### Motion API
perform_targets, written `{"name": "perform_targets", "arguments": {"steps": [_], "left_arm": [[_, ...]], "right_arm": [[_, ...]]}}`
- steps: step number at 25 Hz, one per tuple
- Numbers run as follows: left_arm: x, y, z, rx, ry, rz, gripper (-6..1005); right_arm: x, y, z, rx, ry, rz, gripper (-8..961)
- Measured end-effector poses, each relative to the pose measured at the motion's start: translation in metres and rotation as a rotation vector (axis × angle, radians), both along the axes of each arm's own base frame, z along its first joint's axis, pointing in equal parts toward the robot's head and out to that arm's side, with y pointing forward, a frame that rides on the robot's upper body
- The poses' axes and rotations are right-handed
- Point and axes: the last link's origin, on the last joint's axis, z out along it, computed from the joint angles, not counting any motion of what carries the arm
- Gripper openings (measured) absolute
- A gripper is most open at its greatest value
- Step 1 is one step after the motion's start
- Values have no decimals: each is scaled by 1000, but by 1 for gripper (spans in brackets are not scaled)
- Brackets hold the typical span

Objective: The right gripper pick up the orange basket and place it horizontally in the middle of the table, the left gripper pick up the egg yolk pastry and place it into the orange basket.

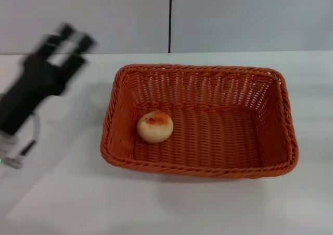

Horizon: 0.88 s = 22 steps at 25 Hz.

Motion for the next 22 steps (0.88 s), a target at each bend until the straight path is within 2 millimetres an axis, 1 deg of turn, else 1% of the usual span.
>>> {"name": "perform_targets", "arguments": {"steps": [1, 3, 5, 7, 8, 12, 14, 22], "left_arm": [[0, 0, 0, 0, 0, 0, 542], [-13, -6, 13, 109, -14, 68, 638], [-22, -11, 23, 192, -35, 130, 596], [-35, -20, 34, 306, -74, 220, 555], [-38, -22, 36, 327, -78, 236, 534], [-48, -30, 44, 421, -98, 310, 387], [-49, -32, 45, 434, -104, 322, 313], [-50, -34, 47, 451, -123, 334, 172]], "right_arm": [[0, 0, 0, 0, 0, 0, 502], [2, -2, 4, 18, 3, -7, 502], [7, -7, 10, 58, 16, -24, 502], [9, -8, 12, 71, 21, -32, 502], [10, -10, 14, 81, 25, -37, 502], [13, -12, 16, 92, 26, -46, 502], [13, -13, 17, 97, 27, -48, 502], [16, -14, 22, 123, 35, -61, 502]]}}
